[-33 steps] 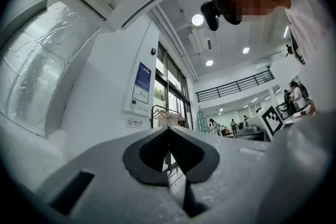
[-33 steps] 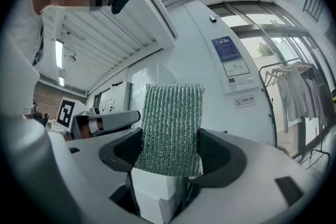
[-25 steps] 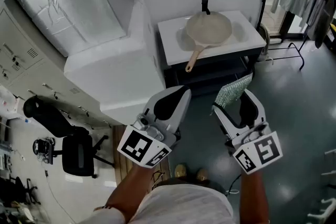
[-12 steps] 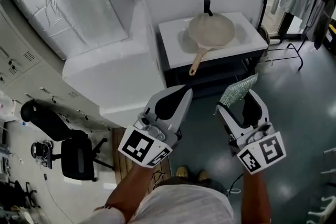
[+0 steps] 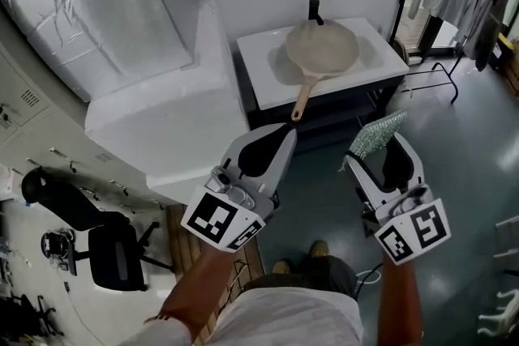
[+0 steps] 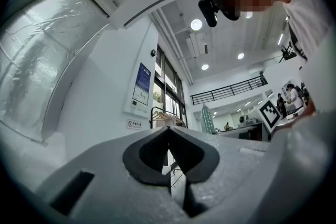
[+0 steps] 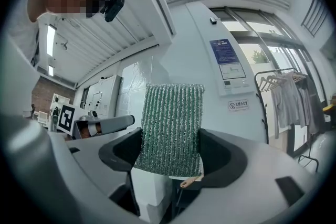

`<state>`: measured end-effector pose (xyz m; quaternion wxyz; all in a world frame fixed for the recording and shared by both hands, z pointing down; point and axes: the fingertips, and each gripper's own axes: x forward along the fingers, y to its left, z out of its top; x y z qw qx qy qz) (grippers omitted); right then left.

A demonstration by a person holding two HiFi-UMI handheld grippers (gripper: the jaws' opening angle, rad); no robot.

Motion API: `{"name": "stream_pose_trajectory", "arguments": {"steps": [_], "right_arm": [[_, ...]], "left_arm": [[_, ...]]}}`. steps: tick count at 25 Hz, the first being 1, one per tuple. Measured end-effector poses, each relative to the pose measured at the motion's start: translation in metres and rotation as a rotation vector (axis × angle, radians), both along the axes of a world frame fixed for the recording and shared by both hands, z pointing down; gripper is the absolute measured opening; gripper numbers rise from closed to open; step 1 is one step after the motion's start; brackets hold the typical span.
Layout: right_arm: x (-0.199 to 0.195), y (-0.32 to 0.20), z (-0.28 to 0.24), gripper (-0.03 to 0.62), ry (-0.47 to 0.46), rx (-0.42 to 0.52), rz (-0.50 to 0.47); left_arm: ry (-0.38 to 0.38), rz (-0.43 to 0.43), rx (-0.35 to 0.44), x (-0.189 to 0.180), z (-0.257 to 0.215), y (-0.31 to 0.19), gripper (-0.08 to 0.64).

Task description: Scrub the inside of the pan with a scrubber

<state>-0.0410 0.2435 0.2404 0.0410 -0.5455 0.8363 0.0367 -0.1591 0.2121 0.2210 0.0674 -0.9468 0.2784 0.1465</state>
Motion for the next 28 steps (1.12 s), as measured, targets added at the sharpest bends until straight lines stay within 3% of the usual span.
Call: {"name": "stream_pose_trajectory", "arguments": {"steps": [12,28], "right_arm": [[0.029,-0.055,0.000,0.339,0.011,0.011,-0.014],[0.130,-0.221,-0.009,0.339,0.033,0.022,-0.158]], "left_arm": [[0.004,-0.024,0.006,0.022,-0.002,-0.057,0.015],[-0.049,-0.194,0.000,0.114,-0.007,-0.208,0.015]]}}
